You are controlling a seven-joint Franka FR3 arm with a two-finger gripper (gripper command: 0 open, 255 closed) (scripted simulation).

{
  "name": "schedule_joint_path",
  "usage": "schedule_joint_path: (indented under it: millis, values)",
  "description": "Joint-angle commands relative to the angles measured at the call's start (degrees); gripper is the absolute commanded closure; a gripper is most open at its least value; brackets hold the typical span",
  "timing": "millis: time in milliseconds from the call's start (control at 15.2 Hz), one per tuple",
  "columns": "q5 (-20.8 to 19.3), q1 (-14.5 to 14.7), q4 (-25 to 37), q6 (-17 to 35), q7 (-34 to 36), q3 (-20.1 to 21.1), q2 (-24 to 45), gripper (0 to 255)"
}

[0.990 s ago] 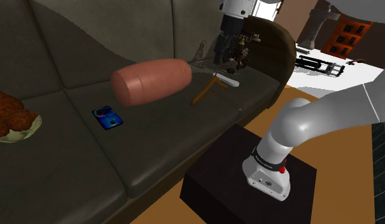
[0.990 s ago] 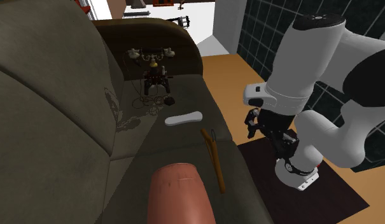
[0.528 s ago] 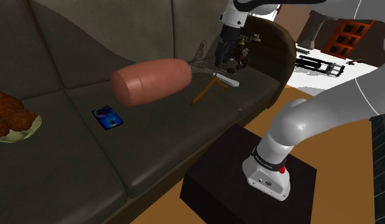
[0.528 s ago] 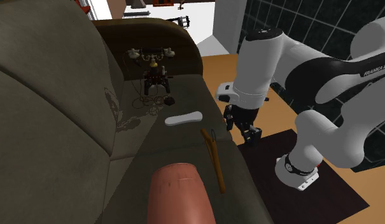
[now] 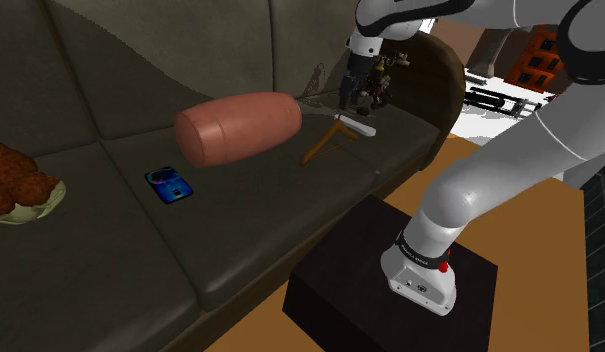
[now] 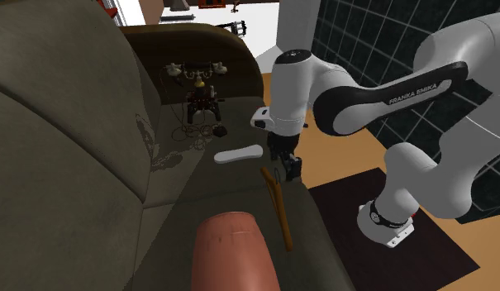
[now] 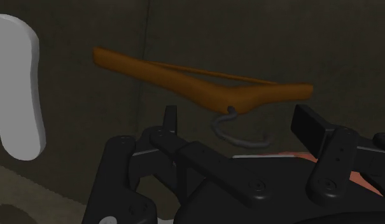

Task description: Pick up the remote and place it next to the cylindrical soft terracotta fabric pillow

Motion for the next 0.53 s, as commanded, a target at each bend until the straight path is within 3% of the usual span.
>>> schedule_joint_path:
  millis: [0, 462]
  values:
    - [-0.3, -0.7, 1.2, 1.8, -2.0, -1.8, 3.2, 0]
    - [1.0, -3.0, 7.9, 6.6, -8.7, -7.0, 15.5, 0]
